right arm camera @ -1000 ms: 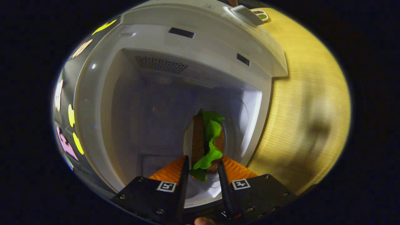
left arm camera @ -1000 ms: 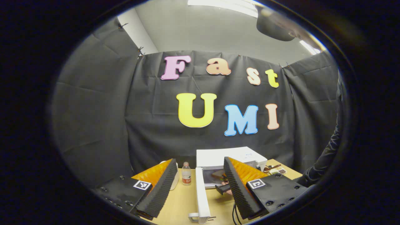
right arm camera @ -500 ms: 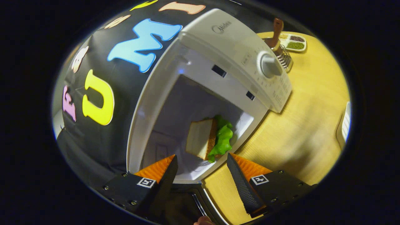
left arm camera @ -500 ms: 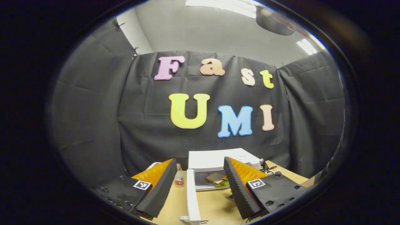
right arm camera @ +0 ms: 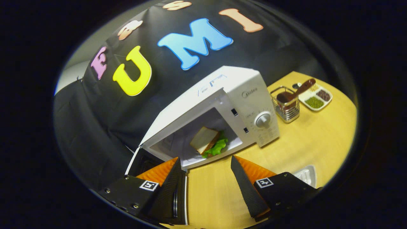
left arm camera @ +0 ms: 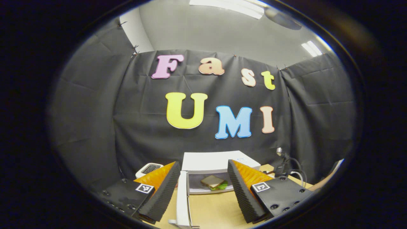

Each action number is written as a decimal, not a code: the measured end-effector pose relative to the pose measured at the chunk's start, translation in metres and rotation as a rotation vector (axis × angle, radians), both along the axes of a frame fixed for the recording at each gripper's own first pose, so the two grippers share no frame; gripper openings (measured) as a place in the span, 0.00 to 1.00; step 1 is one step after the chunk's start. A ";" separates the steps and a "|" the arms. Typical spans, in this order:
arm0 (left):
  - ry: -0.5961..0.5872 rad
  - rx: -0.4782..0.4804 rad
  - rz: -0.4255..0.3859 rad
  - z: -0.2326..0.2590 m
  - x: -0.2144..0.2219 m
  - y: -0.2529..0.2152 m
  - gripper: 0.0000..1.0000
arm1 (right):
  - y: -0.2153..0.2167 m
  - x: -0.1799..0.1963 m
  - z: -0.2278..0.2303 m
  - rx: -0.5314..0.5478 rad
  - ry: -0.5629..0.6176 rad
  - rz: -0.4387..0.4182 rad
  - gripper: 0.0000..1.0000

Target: Open the microwave oven with the left hand, put the food in, and close the microwave oven.

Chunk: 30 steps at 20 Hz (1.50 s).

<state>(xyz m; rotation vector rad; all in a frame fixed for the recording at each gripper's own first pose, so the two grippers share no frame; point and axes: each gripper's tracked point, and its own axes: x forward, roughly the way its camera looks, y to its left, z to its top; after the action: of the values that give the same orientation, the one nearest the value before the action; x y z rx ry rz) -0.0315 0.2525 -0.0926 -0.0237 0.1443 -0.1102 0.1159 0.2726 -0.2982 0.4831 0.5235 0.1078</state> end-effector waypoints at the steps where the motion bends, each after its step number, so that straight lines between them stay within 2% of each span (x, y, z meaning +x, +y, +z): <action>1: 0.005 0.000 0.007 -0.004 -0.001 0.001 0.96 | -0.012 -0.008 0.012 -0.061 -0.033 0.005 0.95; 8: 0.019 -0.002 0.020 -0.018 0.003 -0.007 0.94 | -0.077 -0.044 0.147 -0.329 -0.354 -0.028 0.95; 13: 0.013 0.026 0.048 -0.022 0.000 0.001 0.94 | -0.123 -0.076 0.235 -0.437 -0.501 -0.148 0.94; 16: 0.019 0.016 0.058 -0.023 -0.007 0.005 0.96 | -0.132 -0.090 0.262 -0.495 -0.540 -0.171 0.94; 19: 0.030 0.025 0.055 -0.028 -0.014 0.007 0.92 | -0.132 -0.096 0.264 -0.492 -0.546 -0.174 0.94; 22: 0.075 0.064 0.097 -0.046 -0.027 0.027 0.41 | -0.130 -0.098 0.259 -0.483 -0.529 -0.166 0.94; 24: 0.135 0.034 0.085 -0.069 -0.045 0.033 0.07 | -0.130 -0.103 0.256 -0.481 -0.524 -0.156 0.94; 30: 0.278 0.049 0.193 -0.128 -0.098 0.092 0.07 | -0.126 -0.101 0.257 -0.467 -0.526 -0.139 0.94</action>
<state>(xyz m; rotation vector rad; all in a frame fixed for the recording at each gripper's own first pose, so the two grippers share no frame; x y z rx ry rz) -0.1297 0.3448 -0.2203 -0.0037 0.4212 0.0902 0.0148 0.1468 -0.0417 0.0222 -0.0100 -0.0236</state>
